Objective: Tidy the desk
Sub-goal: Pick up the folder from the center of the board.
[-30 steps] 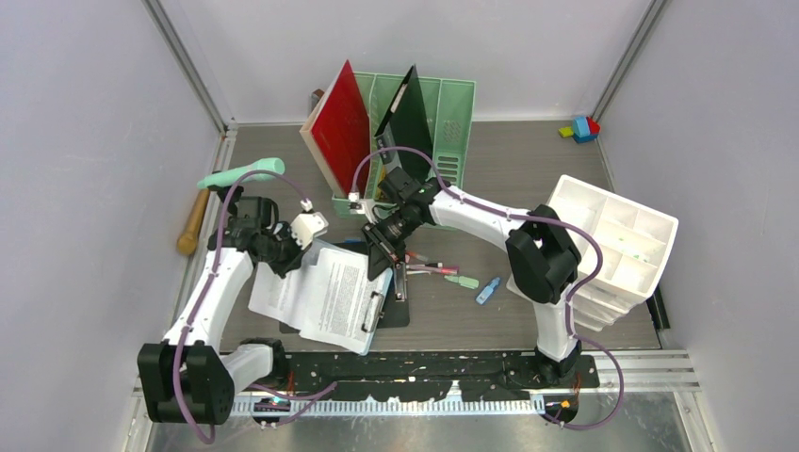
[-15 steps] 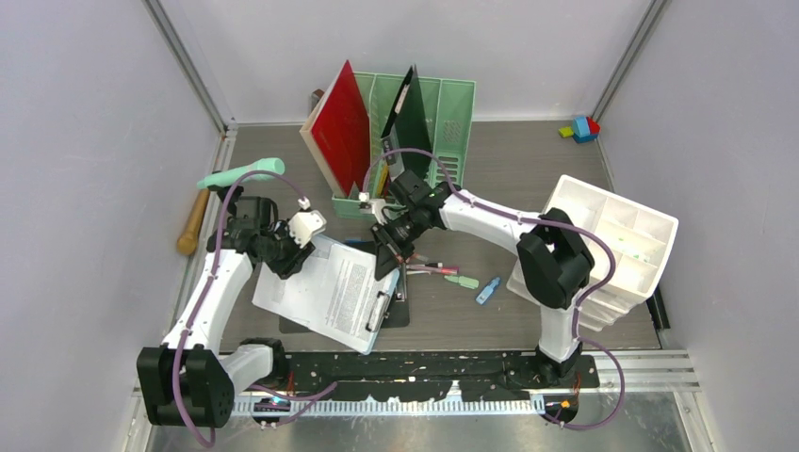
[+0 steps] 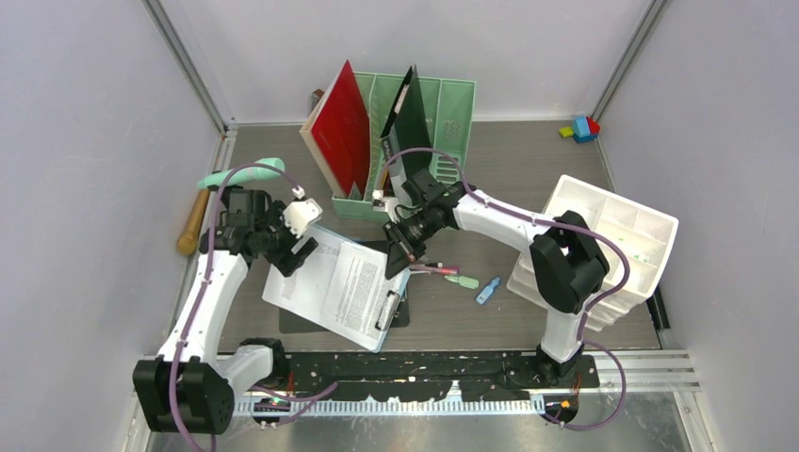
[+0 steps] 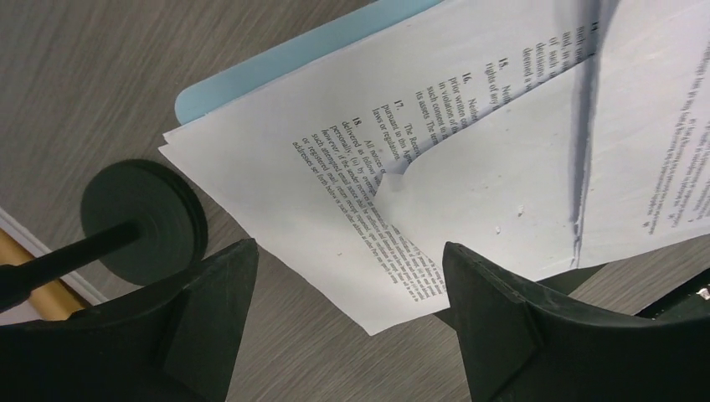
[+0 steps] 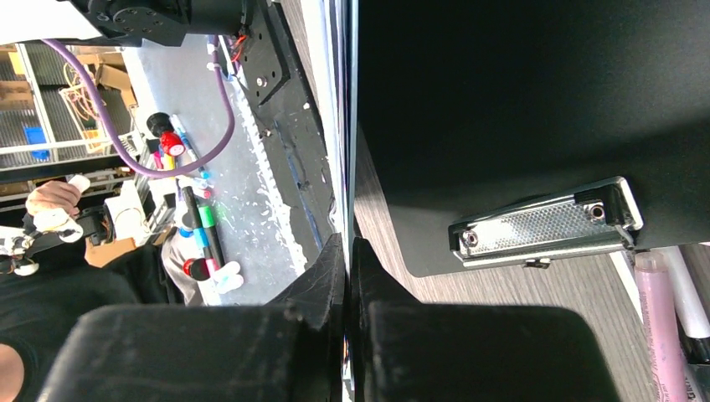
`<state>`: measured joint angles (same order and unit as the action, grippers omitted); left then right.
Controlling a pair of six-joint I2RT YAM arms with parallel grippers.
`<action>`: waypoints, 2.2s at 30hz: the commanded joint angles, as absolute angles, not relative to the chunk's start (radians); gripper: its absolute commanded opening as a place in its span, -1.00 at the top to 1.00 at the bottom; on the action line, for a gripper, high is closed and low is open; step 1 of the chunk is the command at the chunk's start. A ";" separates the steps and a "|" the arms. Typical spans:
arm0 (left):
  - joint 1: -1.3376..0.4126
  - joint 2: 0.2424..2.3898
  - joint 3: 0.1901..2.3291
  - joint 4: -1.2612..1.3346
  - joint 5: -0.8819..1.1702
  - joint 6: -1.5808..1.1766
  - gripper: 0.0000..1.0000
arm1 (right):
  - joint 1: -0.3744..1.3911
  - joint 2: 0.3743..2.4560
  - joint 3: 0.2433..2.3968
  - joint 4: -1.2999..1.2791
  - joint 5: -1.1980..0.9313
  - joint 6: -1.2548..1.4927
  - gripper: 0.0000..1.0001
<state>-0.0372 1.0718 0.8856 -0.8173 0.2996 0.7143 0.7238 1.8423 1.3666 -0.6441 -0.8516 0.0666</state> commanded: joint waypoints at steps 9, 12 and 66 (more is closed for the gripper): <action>-0.061 0.884 1.055 -0.994 0.414 0.743 -0.78 | 0.664 1.729 1.419 -0.574 -0.997 0.296 0.99; -0.074 0.869 1.062 -1.014 0.412 0.767 -0.78 | 0.654 1.709 1.416 -0.561 -1.025 0.349 0.99; -0.207 1.022 1.468 -0.822 0.408 1.231 -0.99 | 0.330 1.310 1.473 -0.114 -1.101 1.002 0.99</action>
<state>-0.2028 1.0058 1.4559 -0.9474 0.3847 1.1076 0.3428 1.3033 1.3750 -0.2367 -1.0840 0.9421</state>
